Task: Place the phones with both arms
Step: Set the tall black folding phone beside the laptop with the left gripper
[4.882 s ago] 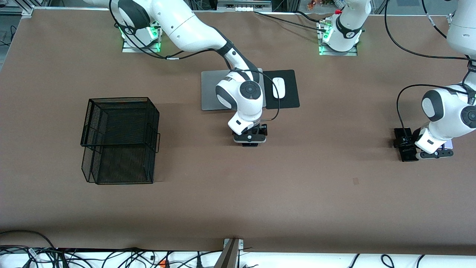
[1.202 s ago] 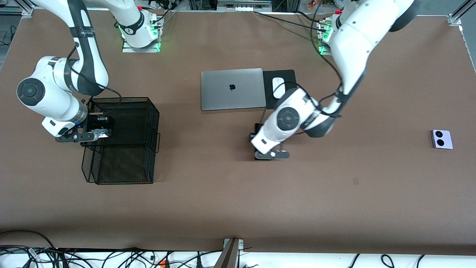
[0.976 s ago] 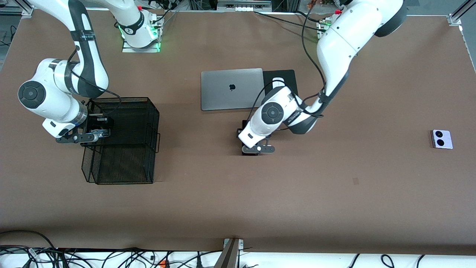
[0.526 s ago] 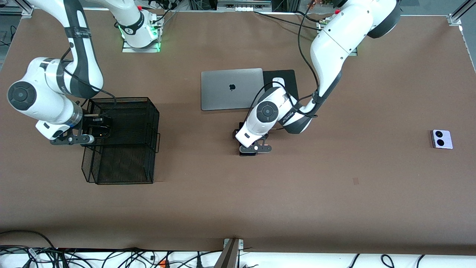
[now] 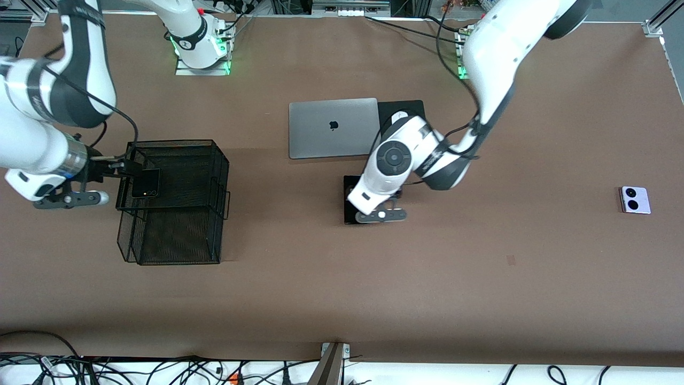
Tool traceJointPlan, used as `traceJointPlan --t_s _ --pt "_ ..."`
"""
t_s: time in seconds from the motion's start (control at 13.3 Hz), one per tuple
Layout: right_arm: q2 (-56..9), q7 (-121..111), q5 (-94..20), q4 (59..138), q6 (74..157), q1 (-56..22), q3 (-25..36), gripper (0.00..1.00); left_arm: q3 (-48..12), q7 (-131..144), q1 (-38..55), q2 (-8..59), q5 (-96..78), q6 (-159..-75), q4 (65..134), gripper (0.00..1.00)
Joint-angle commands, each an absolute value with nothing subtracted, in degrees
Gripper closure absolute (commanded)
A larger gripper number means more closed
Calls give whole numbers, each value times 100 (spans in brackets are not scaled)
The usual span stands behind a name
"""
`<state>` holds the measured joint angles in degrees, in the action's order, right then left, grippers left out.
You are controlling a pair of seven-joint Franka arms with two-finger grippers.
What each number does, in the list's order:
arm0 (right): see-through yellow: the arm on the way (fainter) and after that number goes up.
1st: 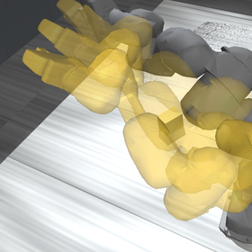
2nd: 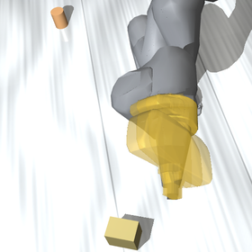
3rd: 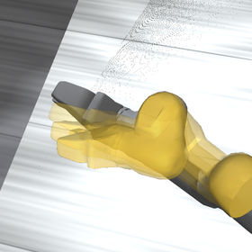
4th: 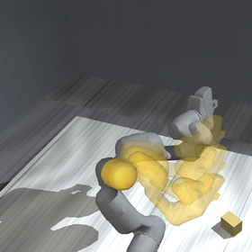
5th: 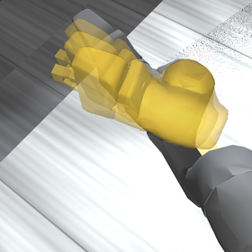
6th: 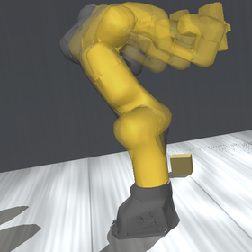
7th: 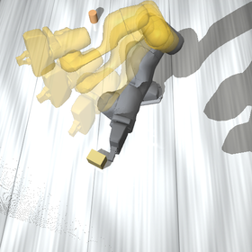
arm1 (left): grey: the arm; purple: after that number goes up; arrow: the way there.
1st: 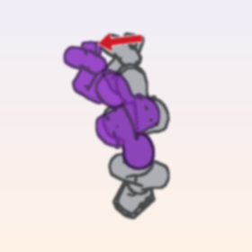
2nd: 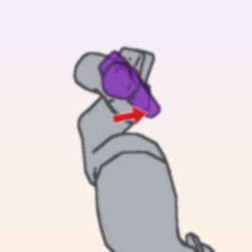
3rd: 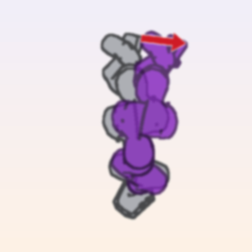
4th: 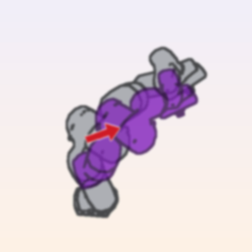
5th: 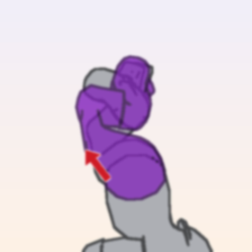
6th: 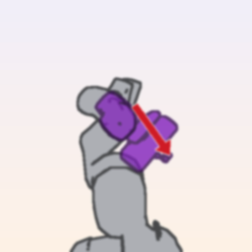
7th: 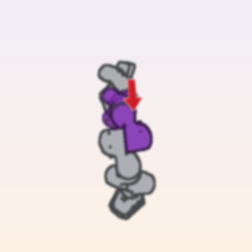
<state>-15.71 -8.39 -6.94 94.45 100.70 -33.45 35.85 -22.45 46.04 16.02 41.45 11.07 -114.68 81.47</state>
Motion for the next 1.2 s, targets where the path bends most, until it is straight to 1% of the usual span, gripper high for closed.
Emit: traceJointPlan --t_s 0.0,0.15,0.23,0.3,0.45,0.68,0.75,0.98,1.13 --pt "-1644 -301 -809 9193 9931 -3410 3402 0 -2250 4204 961 3578 1125 -10183 8306 0" --pt "-1670 156 -809 9158 9984 -3489 3087 0 -2250 3668 206 3507 1125 -9443 8297 0" --pt "-1731 480 -800 9097 10071 -3507 2885 0 -2250 3369 -146 3489 1134 -9231 8297 0" --pt "-1801 797 -800 9018 10142 -3524 2674 0 -2206 3114 -384 3489 1169 -9072 8340 0" --pt "-2151 1517 -791 8712 10291 -3585 2217 0 -2092 2727 -806 3559 1711 -9009 8376 0" --pt "-2950 2660 -782 8018 10809 -3927 1689 0 -2083 2479 -1474 3770 2467 -9079 8411 0" --pt "-3232 2985 -782 7798 10932 -4103 1635 0 -2092 2313 -1720 3840 2731 -9157 8411 0" --pt "-4075 3672 -782 6981 11284 -4752 1626 0 -2083 1103 -2607 3858 2953 -9903 8499 0" --pt "-4551 4286 -773 6593 11582 -5105 1626 0 -2083 268 -3082 3867 3040 -10246 8499 0"
